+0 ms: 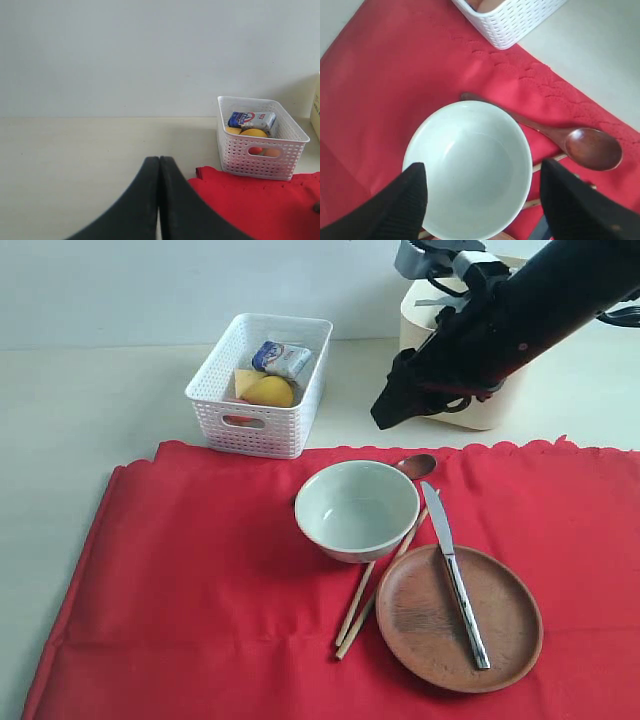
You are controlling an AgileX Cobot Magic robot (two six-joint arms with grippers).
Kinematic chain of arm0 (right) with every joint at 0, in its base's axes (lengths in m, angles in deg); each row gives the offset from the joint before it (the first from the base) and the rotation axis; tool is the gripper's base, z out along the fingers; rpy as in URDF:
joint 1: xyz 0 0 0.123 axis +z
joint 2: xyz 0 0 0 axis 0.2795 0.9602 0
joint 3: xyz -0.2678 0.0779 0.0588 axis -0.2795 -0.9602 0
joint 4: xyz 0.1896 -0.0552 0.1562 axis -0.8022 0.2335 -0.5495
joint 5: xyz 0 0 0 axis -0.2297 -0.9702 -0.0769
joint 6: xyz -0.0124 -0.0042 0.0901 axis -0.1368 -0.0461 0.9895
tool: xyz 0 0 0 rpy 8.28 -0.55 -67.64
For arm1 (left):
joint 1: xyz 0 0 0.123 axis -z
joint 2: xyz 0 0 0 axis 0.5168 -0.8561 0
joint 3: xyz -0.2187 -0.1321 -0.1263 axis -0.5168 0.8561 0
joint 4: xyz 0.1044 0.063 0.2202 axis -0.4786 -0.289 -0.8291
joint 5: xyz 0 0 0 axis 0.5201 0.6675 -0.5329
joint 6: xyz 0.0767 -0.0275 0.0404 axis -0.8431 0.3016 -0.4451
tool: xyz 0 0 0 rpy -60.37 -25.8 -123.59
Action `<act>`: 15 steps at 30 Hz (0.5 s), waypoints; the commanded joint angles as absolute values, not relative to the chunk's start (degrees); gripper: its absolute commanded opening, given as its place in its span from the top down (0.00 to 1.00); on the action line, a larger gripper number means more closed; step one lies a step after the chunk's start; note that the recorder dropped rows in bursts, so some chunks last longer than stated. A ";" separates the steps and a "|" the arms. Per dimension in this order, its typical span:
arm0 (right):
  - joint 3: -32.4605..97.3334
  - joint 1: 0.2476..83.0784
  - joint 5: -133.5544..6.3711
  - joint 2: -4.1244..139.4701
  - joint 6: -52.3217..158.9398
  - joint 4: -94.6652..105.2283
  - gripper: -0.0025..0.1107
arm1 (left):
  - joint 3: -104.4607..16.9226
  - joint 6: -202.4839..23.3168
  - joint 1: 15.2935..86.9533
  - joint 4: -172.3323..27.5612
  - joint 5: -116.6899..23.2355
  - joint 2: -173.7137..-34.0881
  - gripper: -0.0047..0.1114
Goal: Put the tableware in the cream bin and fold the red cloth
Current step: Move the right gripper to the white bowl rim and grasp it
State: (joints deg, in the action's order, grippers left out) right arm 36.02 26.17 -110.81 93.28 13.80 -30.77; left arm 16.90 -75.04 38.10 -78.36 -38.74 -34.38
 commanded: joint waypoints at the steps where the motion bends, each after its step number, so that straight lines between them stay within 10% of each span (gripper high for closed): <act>1: 35.84 26.25 -110.79 93.27 13.04 -31.25 0.43 | 16.92 -74.89 38.51 -78.15 -38.85 -34.09 0.95; 15: 35.84 26.25 -110.68 94.67 15.92 -28.20 0.43 | 16.92 -74.89 38.51 -78.15 -38.85 -34.09 0.95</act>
State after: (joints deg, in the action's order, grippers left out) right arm 36.02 26.17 -110.81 93.62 14.95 -28.80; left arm 16.90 -75.04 38.10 -78.36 -38.74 -34.38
